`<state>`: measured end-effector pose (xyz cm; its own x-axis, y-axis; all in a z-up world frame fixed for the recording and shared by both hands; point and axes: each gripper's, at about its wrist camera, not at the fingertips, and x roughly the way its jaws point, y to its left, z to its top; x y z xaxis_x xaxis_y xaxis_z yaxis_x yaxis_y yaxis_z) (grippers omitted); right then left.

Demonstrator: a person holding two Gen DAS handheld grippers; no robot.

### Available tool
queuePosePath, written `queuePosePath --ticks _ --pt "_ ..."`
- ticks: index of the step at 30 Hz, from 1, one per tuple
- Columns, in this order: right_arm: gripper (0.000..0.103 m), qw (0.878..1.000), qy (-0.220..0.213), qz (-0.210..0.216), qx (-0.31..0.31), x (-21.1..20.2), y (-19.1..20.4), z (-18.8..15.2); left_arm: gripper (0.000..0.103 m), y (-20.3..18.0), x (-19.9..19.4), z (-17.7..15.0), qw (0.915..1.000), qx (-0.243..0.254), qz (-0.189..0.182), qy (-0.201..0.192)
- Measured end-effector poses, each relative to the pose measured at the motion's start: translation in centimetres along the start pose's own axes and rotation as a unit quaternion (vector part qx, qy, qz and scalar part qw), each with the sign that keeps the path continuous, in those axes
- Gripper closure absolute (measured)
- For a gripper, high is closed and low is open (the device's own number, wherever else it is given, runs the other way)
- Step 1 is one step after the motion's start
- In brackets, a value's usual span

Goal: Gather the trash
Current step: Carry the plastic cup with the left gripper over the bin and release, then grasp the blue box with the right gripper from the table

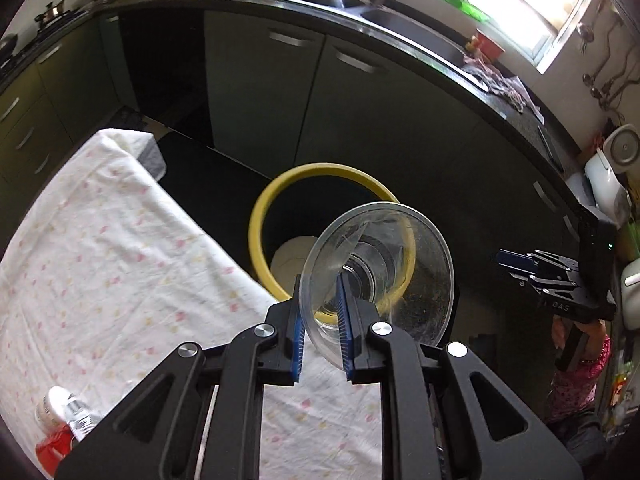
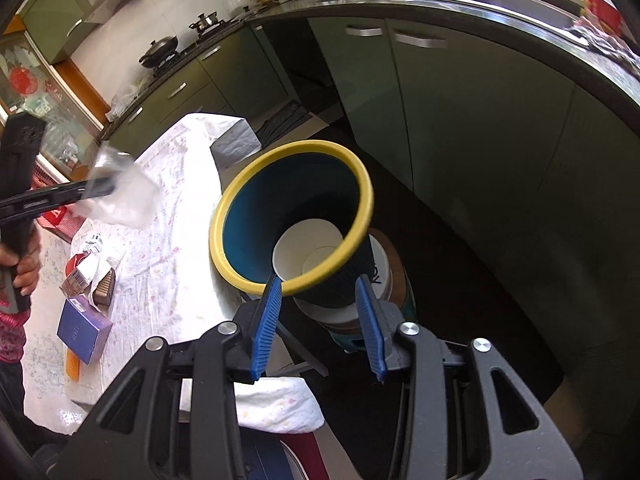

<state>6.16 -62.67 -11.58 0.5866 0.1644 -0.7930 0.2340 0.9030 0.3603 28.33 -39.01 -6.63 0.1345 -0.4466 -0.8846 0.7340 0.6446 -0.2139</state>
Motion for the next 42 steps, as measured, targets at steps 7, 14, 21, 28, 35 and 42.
queuePosePath --ticks 7,14,21,28,35,42 --pt "0.06 1.0 0.0 0.017 0.017 0.4 -1.8 -2.0 0.064 -2.5 7.3 2.7 0.9986 0.014 0.031 0.041" --pt "0.06 1.0 -0.001 0.022 0.011 0.7 -1.2 -2.6 0.048 -1.8 2.0 1.7 0.9996 -0.004 0.013 -0.024" --pt "0.059 0.997 0.018 0.06 -0.05 2.5 3.8 -2.7 0.031 1.9 -11.5 -5.8 0.9823 -0.061 0.042 -0.172" --pt "0.052 0.975 0.047 0.138 -0.168 4.5 13.9 -3.3 0.021 7.4 -19.9 -17.3 0.9494 -0.141 0.122 -0.252" --pt "0.028 0.914 0.058 0.217 -0.338 4.8 25.6 -7.4 0.014 9.8 -23.1 -30.0 0.9156 -0.18 0.211 -0.291" --pt "0.015 0.872 0.064 0.214 -0.435 6.3 31.4 -11.1 0.007 9.7 -23.1 -38.7 0.9027 -0.202 0.236 -0.298"
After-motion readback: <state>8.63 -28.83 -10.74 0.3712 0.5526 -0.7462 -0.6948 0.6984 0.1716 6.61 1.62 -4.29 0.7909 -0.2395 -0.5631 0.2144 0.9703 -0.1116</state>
